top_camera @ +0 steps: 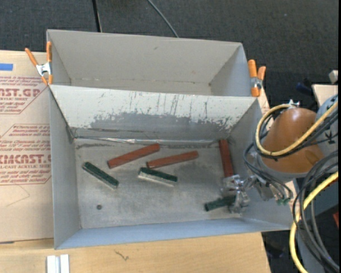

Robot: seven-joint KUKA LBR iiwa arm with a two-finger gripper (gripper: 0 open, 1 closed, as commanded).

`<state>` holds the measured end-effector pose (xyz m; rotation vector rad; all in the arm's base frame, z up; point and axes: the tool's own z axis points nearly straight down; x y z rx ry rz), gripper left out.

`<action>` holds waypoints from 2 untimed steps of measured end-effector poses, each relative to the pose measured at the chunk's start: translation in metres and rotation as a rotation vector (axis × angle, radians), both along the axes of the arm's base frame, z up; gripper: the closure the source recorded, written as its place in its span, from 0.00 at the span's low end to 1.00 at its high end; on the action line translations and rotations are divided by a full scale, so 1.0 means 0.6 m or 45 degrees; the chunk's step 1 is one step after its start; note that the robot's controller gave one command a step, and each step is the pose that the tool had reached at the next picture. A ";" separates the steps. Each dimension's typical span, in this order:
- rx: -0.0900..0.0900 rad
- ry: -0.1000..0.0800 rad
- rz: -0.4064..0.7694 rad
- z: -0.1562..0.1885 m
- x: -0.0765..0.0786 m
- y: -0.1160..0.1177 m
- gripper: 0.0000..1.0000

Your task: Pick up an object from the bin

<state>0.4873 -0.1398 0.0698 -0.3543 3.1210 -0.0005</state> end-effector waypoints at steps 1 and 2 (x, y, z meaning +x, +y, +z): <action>0.000 0.000 0.000 0.000 0.000 0.000 1.00; 0.001 -0.003 0.039 0.205 0.073 0.029 1.00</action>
Offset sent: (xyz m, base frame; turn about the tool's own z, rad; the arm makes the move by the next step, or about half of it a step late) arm 0.0430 0.0162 0.1234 -0.0306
